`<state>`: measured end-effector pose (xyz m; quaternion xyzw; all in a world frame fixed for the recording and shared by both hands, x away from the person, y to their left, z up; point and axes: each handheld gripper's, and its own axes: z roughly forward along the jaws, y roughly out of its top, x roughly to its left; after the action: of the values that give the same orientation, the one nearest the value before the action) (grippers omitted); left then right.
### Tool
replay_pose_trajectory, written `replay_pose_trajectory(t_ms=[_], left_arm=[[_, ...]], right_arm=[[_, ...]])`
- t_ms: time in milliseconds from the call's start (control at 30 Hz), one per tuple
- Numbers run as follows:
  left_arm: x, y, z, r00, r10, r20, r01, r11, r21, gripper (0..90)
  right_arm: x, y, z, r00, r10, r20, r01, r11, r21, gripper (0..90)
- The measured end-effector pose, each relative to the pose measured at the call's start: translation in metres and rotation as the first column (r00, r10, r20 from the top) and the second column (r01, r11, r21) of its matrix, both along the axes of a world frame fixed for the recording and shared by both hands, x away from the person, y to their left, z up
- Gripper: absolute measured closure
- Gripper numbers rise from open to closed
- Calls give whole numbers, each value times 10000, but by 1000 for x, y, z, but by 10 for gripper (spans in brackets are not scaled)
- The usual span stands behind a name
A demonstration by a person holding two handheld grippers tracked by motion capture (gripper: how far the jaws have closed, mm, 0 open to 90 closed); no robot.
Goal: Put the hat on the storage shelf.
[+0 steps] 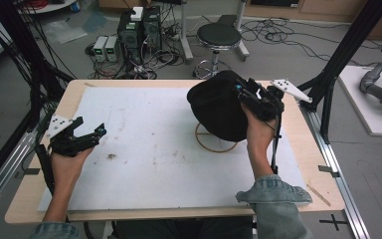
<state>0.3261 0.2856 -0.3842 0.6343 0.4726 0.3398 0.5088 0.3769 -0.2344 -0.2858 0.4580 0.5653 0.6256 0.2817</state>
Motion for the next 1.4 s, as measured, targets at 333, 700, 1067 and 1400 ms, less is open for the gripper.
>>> replay_pose_trajectory(t_ms=[333, 700, 1067, 1400], left_arm=[[-1, 1, 1, 10000, -4, 40, 4, 10000, -54, 171], [-1, 1, 2, 10000, 3, 56, -2, 10000, -74, 171], [1, -2, 2, 10000, -34, 41, 34, 10000, -32, 171], [1, -1, 3, 10000, -9, 58, 9, 10000, -39, 171]], right_arm=[[-1, -4, 1, 10000, -19, 9, 19, 10000, 70, 345], [-14, -18, 7, 9985, -406, 365, 413, 9989, -208, 283], [-38, -44, -1, 9913, -1203, 538, 1254, 9866, -1040, 210], [-61, -65, -18, 9859, -1597, 509, 1650, 9778, -1288, 152]])
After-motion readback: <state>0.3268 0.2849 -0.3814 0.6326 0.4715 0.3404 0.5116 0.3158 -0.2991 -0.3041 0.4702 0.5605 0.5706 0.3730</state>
